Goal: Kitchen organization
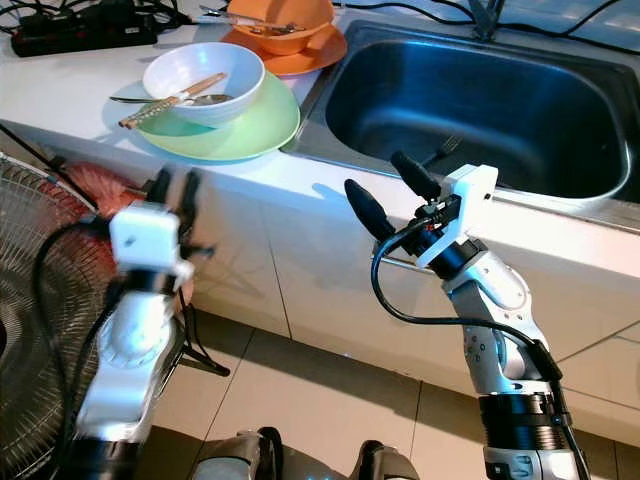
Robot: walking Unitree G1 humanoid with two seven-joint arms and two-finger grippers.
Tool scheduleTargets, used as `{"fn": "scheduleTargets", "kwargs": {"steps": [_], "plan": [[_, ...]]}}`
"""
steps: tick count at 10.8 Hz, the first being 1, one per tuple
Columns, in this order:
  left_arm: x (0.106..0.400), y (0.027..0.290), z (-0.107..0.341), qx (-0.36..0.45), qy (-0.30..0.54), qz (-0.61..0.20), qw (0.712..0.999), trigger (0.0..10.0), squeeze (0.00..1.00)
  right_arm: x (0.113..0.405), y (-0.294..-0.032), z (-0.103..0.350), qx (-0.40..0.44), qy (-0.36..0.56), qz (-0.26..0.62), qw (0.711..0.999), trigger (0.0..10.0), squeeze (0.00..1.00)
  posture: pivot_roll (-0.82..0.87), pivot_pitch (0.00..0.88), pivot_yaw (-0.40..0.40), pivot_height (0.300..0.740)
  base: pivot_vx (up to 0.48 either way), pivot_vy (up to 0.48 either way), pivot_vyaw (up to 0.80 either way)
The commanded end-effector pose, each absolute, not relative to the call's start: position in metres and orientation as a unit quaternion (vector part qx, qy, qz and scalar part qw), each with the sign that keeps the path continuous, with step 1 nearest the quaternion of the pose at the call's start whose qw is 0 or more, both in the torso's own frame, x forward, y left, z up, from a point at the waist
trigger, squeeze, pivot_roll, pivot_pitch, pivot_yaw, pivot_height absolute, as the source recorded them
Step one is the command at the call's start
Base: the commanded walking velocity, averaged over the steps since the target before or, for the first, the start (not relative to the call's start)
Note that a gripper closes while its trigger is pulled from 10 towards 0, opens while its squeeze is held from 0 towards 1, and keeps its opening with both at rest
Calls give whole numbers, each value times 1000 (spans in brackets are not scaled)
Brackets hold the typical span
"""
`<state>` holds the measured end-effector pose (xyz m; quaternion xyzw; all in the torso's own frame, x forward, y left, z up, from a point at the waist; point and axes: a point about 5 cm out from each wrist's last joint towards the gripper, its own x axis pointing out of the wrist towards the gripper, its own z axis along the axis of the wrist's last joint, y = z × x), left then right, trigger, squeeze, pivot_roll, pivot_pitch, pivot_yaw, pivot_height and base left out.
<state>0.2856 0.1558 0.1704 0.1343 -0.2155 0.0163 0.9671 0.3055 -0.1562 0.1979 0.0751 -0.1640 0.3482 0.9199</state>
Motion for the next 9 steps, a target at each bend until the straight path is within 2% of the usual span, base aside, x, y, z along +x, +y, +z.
{"fn": "scheduleTargets", "kwargs": {"steps": [1,2,6,9], "plan": [[286,167,177,116,-217,29,969,10000,184,306,-153,200,74,-170,358,915,10000,0,78,162,-1,740,0,0,0],[288,173,183,102,-225,25,969,10000,1000,307,-153,200,74,-170,359,915,10000,0,80,166,-3,740,0,0,0],[287,201,190,93,-234,64,966,10000,1000,307,-154,199,75,-168,358,915,10000,0,78,176,-8,740,0,0,0],[295,203,201,104,-245,48,963,10000,1000,307,-152,200,77,-169,360,914,10000,0,75,177,-7,740,0,0,0]]}}
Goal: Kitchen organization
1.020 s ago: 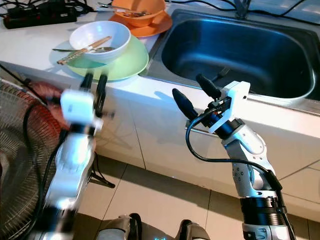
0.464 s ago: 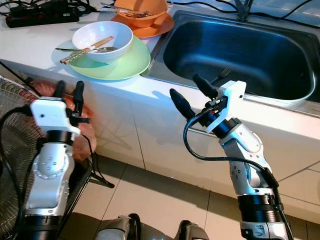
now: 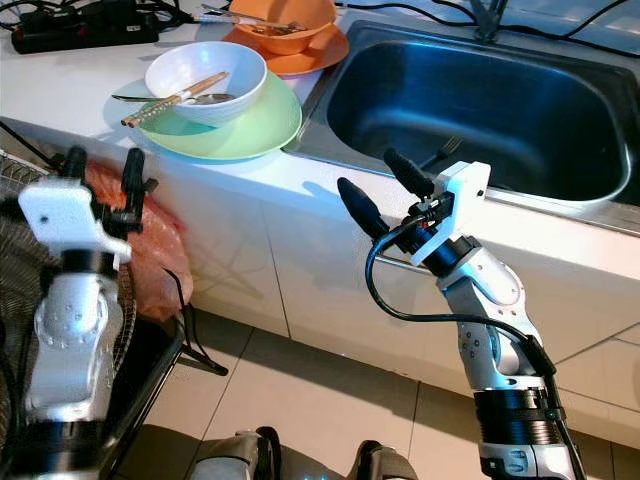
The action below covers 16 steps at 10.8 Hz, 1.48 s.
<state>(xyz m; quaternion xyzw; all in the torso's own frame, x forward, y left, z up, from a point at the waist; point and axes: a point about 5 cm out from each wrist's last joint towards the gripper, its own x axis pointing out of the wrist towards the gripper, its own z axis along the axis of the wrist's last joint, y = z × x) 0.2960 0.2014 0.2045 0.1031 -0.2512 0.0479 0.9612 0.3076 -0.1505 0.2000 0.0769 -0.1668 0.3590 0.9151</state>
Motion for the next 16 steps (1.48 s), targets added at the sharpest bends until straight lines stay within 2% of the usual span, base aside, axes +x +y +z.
{"fn": "scheduleTargets", "kwargs": {"steps": [1,4,16], "plan": [[298,200,204,106,-247,37,963,10000,0,308,-152,200,77,-169,360,914,10000,0,74,176,-8,740,0,0,0],[307,190,213,85,-257,8,962,10000,0,307,-149,200,75,-169,363,913,10000,0,69,173,-9,740,0,0,0],[325,186,218,85,-254,-5,963,10000,0,305,-150,199,70,-167,363,914,10000,0,50,148,-6,740,0,0,0]]}}
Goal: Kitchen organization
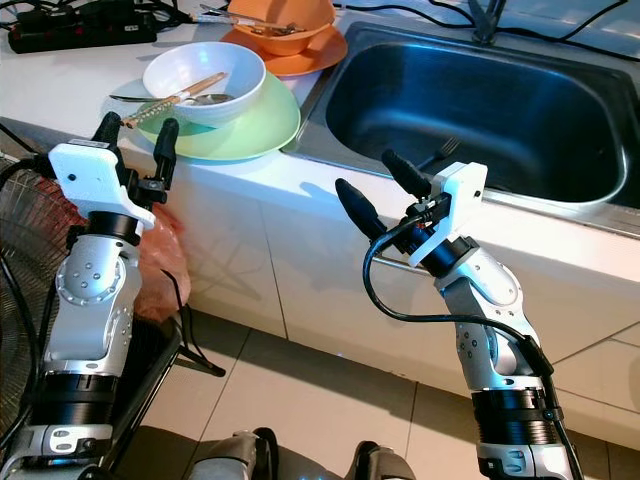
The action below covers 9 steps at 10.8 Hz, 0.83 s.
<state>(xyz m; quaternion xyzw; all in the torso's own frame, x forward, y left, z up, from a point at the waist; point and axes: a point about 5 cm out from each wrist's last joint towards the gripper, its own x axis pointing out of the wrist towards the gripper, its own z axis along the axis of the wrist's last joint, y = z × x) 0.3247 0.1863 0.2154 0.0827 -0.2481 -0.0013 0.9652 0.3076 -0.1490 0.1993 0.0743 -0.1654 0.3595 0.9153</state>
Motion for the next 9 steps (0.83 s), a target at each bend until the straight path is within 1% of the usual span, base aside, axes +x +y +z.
{"fn": "scheduleTargets", "kwargs": {"steps": [1,5,6,7,8,9], "plan": [[327,187,219,85,-254,-4,963,10000,0,305,-150,199,70,-167,363,914,10000,0,48,149,-5,740,0,0,0],[329,193,218,93,-251,6,963,10000,0,304,-151,198,69,-162,362,915,10000,0,48,171,-16,740,0,0,0],[329,194,218,94,-253,9,963,4784,0,305,-150,198,70,-161,362,915,10000,0,50,173,-17,740,0,0,0],[329,194,218,94,-252,10,963,3020,0,305,-150,197,70,-161,363,915,10000,0,50,172,-18,740,0,0,0],[329,194,218,95,-252,10,963,2118,0,305,-150,197,70,-161,363,915,10000,0,50,172,-18,740,0,0,0],[329,194,218,95,-253,10,963,0,0,305,-150,197,69,-160,363,915,10000,0,51,174,-20,740,0,0,0]]}}
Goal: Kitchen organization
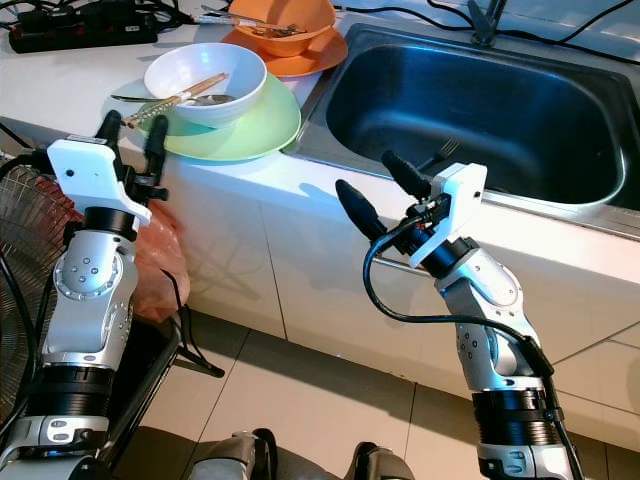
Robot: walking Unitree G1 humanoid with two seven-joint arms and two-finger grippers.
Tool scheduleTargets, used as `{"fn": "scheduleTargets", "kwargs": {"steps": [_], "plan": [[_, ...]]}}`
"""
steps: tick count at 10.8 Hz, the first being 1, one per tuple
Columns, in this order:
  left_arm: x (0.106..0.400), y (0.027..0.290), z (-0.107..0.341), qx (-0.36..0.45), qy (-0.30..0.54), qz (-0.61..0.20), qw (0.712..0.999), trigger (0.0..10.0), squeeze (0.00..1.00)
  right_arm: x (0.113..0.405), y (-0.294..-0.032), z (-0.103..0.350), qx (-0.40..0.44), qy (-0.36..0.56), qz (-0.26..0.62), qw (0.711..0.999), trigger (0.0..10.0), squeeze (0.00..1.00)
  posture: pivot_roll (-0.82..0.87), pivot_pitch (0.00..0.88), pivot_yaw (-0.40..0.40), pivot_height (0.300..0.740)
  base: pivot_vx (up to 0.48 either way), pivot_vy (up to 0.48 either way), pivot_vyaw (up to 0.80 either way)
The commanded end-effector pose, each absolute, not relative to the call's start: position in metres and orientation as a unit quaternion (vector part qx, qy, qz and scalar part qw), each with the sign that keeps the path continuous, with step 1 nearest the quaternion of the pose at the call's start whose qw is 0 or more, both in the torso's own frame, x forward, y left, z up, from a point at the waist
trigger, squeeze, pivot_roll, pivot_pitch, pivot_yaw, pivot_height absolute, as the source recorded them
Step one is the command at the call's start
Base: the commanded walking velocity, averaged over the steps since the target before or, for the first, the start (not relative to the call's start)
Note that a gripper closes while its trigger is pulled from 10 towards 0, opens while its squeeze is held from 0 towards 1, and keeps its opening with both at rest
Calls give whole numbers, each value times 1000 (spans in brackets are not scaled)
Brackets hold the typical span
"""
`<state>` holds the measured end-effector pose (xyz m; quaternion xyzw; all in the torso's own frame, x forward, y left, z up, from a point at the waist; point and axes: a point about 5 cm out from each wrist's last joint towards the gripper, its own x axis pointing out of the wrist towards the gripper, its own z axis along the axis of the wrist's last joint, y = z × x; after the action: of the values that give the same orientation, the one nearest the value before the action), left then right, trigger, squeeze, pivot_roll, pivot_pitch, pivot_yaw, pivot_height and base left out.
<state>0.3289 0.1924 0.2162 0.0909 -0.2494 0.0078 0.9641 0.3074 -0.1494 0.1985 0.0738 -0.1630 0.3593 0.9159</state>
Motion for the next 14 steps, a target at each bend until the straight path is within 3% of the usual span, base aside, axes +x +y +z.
{"fn": "scheduleTargets", "kwargs": {"steps": [1,4,5,6,10,11,12,13,14], "plan": [[329,194,218,95,-253,11,963,0,0,306,-151,197,69,-160,363,915,10000,0,50,175,-20,740,0,0,0],[330,194,219,95,-256,12,962,0,0,306,-150,197,70,-160,362,916,10000,0,51,174,-19,740,0,0,0],[330,194,219,96,-255,11,962,2000,0,306,-150,197,70,-161,362,916,10000,0,51,172,-18,740,0,0,0],[330,193,219,98,-255,10,962,10000,0,306,-150,197,70,-161,361,916,10000,0,51,172,-18,740,0,0,0],[329,190,221,103,-259,6,960,10000,0,307,-150,197,70,-160,361,916,10000,0,54,170,-20,740,0,0,0],[329,189,221,104,-261,4,960,9098,0,307,-150,197,70,-160,361,916,10000,0,54,170,-20,740,0,0,0],[329,188,222,104,-262,2,959,2000,0,307,-150,197,69,-160,361,916,10000,0,55,168,-21,740,0,0,0],[330,188,223,104,-264,1,959,0,0,307,-150,197,69,-160,361,916,10000,0,55,168,-21,740,0,0,0],[330,188,223,104,-264,1,959,0,0,308,-150,197,69,-161,361,916,10000,0,57,166,-20,740,0,0,0]]}}
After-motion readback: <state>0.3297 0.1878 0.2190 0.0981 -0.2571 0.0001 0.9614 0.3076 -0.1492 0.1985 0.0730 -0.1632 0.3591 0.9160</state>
